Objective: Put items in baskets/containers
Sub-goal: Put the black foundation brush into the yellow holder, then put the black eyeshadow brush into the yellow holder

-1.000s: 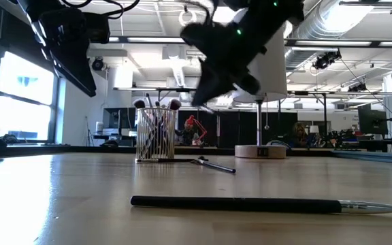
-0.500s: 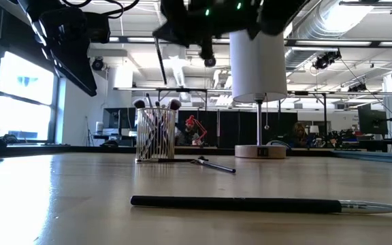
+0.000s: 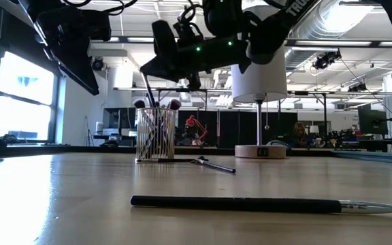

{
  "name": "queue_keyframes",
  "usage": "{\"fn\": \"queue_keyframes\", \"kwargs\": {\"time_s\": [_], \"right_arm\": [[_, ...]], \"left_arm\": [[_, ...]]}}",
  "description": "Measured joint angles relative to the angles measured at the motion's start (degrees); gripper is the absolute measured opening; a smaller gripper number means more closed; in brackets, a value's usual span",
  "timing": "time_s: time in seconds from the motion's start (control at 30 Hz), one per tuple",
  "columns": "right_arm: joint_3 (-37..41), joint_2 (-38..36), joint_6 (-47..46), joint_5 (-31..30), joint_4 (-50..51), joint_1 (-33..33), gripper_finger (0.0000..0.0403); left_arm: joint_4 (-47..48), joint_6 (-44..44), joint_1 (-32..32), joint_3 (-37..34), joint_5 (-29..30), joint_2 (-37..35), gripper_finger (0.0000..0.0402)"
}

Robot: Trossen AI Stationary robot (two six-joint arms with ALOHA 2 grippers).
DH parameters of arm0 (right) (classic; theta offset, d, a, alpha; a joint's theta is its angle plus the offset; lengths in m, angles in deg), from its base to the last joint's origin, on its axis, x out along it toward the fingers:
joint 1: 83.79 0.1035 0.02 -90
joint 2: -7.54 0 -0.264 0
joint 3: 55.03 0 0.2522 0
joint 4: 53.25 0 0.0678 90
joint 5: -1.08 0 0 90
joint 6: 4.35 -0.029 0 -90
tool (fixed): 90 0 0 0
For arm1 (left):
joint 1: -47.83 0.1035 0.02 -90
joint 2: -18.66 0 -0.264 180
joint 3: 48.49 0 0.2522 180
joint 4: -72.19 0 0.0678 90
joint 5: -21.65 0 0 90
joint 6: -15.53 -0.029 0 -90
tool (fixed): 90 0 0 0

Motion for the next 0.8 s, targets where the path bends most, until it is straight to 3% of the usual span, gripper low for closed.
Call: {"fn": "queue_keyframes", "kwargs": {"time_s": [0.23,0.4,0.57,0.8], "right_arm": [[0.0,-0.5,1.4,-2.5,12.0,1.4,0.0065],[0.1,-2.9,1.2,-2.5,13.6,1.4,0.0105],[0.0,-9.9,5.3,-2.7,21.2,1.4,0.0136],[0.0,-21.3,3.0,-2.7,43.5,1.4,0.0135]], "left_arm": [[-1.7,-2.8,0.0,0.0,0.7,0.0,0.0147],[-1.9,-3.8,0.0,0.0,1.5,0.0,0.0147],[-2.5,-3.8,0.0,0.0,2.3,0.0,0.0147],[-8.4,-3.6,0.0,0.0,2.4,1.3,0.0148]]}}
